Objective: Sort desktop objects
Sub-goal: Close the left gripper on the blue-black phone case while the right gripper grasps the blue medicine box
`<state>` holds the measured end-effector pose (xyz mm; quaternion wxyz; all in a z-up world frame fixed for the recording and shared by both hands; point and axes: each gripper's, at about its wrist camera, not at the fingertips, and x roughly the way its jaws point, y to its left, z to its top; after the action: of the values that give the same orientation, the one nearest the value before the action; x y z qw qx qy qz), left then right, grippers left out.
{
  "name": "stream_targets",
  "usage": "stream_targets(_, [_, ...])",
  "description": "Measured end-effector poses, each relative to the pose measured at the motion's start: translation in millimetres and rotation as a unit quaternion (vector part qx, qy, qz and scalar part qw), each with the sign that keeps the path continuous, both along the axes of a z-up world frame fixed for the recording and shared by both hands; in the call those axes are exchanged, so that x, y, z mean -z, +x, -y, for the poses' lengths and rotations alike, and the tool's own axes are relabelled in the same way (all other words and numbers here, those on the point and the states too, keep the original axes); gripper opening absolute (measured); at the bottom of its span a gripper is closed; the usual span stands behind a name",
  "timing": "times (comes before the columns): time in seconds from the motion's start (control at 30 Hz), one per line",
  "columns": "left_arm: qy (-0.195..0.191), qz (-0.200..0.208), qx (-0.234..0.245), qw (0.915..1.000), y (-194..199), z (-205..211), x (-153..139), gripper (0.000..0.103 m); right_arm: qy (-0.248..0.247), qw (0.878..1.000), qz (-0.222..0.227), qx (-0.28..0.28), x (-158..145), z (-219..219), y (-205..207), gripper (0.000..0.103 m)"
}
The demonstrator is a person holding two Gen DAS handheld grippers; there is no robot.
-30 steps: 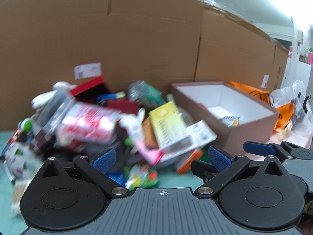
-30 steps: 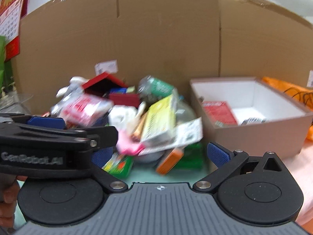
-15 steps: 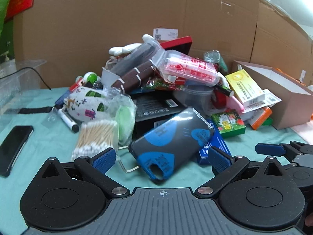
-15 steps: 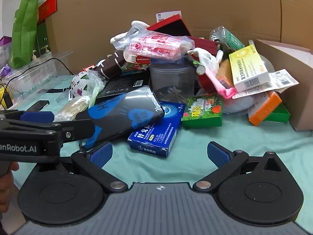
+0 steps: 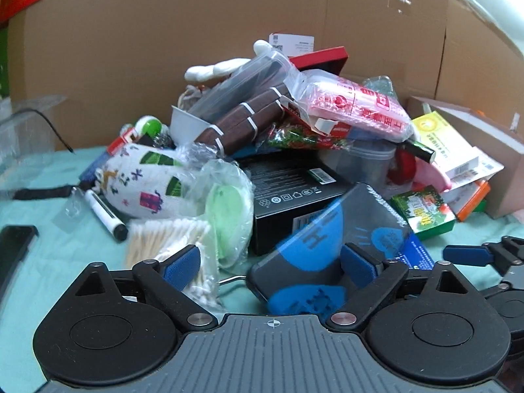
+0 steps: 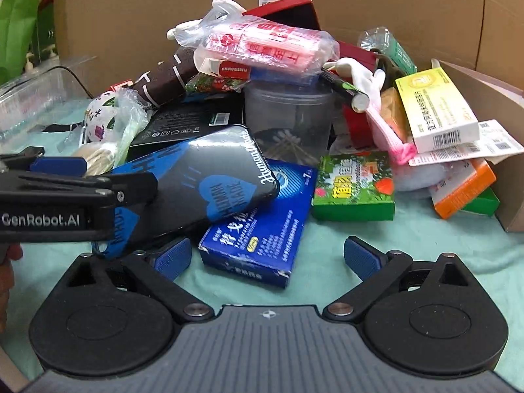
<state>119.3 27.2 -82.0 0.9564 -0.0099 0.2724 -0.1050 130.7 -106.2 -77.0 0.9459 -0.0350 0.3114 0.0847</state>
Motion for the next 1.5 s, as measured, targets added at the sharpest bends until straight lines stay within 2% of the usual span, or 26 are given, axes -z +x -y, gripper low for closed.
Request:
stream_targets(0.13, [0.001, -0.001, 0.031, 0.9995, 4.7, 2.7, 1.9, 0.079, -0.012, 1.0, 0.001, 0.001, 0.6, -12.6, 3.1, 0.094])
stream_targets(0.2, [-0.013, -0.005, 0.046, 0.9988, 7.3, 2.6, 1.7, 0.07, -0.012, 1.0, 0.003, -0.004, -0.4, -15.1, 1.7, 0.084])
stream_targets(0.27, [-0.018, -0.004, 0.046, 0.9988, 8.0, 3.0, 0.9, 0.066, -0.011, 1.0, 0.004, 0.0, -2.5, -15.9, 1.0, 0.07])
stream_targets(0.33, [-0.027, -0.005, 0.053, 0.9982, 7.6, 1.7, 0.1, 0.055, -0.017, 1.0, 0.003, 0.005, -3.9, -13.5, 0.7, 0.068])
stream_targets(0.47, [-0.048, -0.012, 0.053, 0.9973, 4.4, -4.4, -3.6, 0.041, -0.016, 1.0, -0.001, 0.005, -5.9, -5.4, -3.5, 0.065])
stream_targets(0.53, [-0.046, -0.01, 0.056, 0.9973, -0.5, -4.1, -5.7, 0.033, -0.013, 1.0, -0.001, 0.003, -5.9, 0.0, -8.8, 0.064])
stream_targets(0.67, [-0.025, -0.002, 0.062, 0.9978, -15.2, -0.4, -8.1, 0.024, -0.001, 1.0, 0.0, 0.009, -6.2, 18.2, -23.3, 0.064])
stream_targets(0.73, [-0.029, -0.011, 0.06, 0.9977, -19.3, -0.7, -9.2, 0.021, 0.007, 1.0, 0.0, 0.011, -6.0, 30.0, -31.5, 0.064])
stream_targets(0.8, [-0.046, -0.028, 0.064, 0.9965, -21.8, -2.0, -10.6, 0.02, 0.012, 1.0, 0.001, 0.015, -5.5, 43.3, -40.3, 0.064])
stream_targets(0.87, [-0.037, -0.035, 0.059, 0.997, -23.2, 1.8, -12.6, 0.021, 0.02, 1.0, 0.004, 0.022, -4.7, 56.0, -47.7, 0.064])
stream_targets(0.9, [-0.023, -0.029, 0.052, 0.998, -22.9, 5.0, -14.5, 0.036, 0.023, 0.999, 0.004, 0.022, -4.3, 60.7, -49.4, 0.063])
stream_targets(0.93, [-0.007, -0.021, 0.046, 0.9987, -22.2, 9.2, -16.7, 0.043, 0.026, 0.999, 0.004, 0.024, -3.7, 64.8, -50.2, 0.062])
stream_targets(1.0, [0.014, -0.017, 0.053, 0.9983, -18.4, 17.8, -20.4, 0.048, 0.034, 0.999, 0.007, 0.022, -3.2, 70.7, -50.1, 0.062])
stream_targets(1.07, [0.014, -0.024, 0.065, 0.9975, -13.7, 26.5, -22.3, 0.05, 0.042, 0.999, 0.009, 0.019, -3.8, 73.1, -49.5, 0.064])
stream_targets(1.13, [0.033, -0.026, 0.075, 0.9963, -9.8, 40.0, -20.4, 0.059, 0.048, 0.999, 0.01, 0.019, -3.9, 76.3, -49.3, 0.068])
stream_targets(1.3, [0.085, -0.023, 0.095, 0.9915, -1.5, 74.5, -8.8, 0.06, 0.05, 0.999, 0.009, 0.017, -4.1, 81.9, -42.6, 0.07])
stream_targets(1.37, [0.082, -0.025, 0.105, 0.9907, -0.4, 81.3, -8.9, 0.034, 0.048, 0.999, 0.008, 0.015, -3.2, 83.6, -40.5, 0.068])
stream_targets(1.4, [0.074, -0.034, 0.121, 0.9893, 0.4, 83.7, -9.3, 0.01, 0.045, 0.999, 0.007, 0.012, -3.2, 84.8, -40.7, 0.064])
stream_targets(1.43, [0.06, -0.047, 0.138, 0.9875, 1.0, 85.8, -10.0, 0.001, 0.039, 0.999, 0.008, 0.012, -3.9, 85.9, -42.2, 0.064])
stream_targets(1.5, [0.063, -0.052, 0.153, 0.9849, -2.1, 92.0, -10.9, 0.0, 0.031, 0.999, 0.004, 0.008, -5.5, 90.1, -45.9, 0.064])
